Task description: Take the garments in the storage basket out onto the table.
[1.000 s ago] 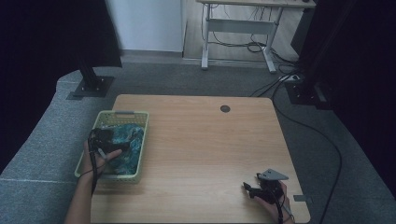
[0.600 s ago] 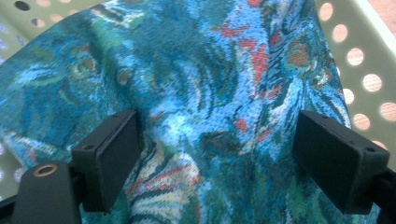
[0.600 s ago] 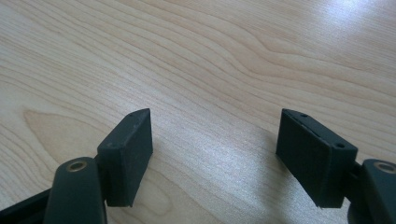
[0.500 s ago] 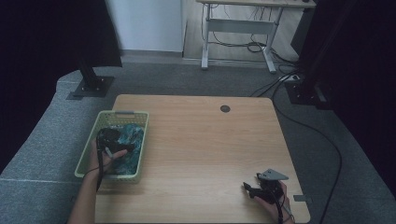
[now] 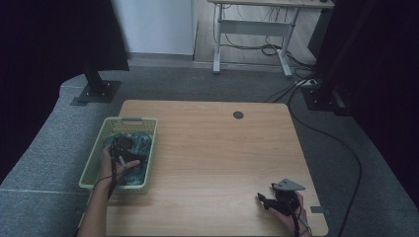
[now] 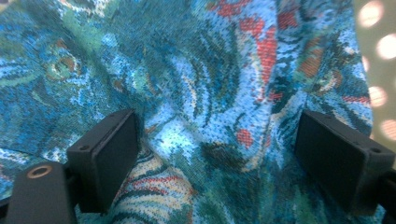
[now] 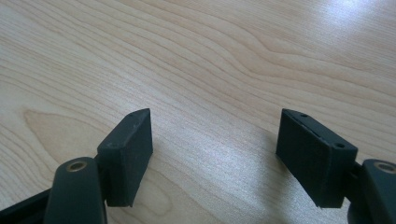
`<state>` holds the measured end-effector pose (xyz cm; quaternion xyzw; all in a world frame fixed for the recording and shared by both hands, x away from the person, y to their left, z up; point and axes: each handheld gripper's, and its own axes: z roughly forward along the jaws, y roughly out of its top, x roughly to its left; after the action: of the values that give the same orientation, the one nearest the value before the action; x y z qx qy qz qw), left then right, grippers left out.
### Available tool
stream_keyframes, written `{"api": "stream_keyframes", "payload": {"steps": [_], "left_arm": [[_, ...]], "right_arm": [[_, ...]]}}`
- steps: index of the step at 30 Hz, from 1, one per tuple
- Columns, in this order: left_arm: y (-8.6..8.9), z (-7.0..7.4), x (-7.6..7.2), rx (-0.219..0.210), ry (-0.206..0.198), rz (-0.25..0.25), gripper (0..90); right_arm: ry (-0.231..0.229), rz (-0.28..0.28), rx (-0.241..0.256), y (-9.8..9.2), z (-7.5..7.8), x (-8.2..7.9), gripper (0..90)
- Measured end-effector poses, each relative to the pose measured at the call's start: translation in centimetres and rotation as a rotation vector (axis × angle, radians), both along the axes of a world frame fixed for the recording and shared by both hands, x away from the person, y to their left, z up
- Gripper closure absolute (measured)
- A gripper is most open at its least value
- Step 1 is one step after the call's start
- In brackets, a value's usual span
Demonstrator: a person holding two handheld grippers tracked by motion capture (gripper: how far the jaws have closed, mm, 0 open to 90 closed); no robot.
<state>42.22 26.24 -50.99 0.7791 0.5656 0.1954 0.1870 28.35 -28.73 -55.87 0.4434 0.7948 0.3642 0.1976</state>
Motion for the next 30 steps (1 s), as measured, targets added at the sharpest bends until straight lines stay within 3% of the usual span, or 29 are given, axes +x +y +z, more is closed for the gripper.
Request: {"api": "stream_keyframes", "payload": {"steps": [4, 11, 19, 25, 30], "left_arm": [[-0.2, -0.5, 0.2, 0.055, 0.016, 0.008, 10.6], [0.2, -1.1, 0.5, 0.070, 0.037, 0.059, 1.5], [1.2, -1.5, 0.8, 0.006, 0.054, 0.092, 0.0], [1.5, -1.5, 0.9, -0.040, 0.069, 0.079, 3.2], [1.6, -1.4, 0.8, -0.048, 0.068, 0.054, 7.3]], "right_arm": [[0.000, 0.000, 0.000, 0.0, 0.0, 0.0, 26.3], [-0.001, -0.003, 0.001, 0.0, 0.0, -0.1, 26.3], [-0.002, -0.002, 0.000, 0.0, 0.0, -0.1, 26.3], [-0.004, -0.001, 0.000, 0.0, 0.0, -0.1, 26.3], [-0.003, -0.001, 0.000, 0.0, 0.0, -0.2, 26.3]]}}
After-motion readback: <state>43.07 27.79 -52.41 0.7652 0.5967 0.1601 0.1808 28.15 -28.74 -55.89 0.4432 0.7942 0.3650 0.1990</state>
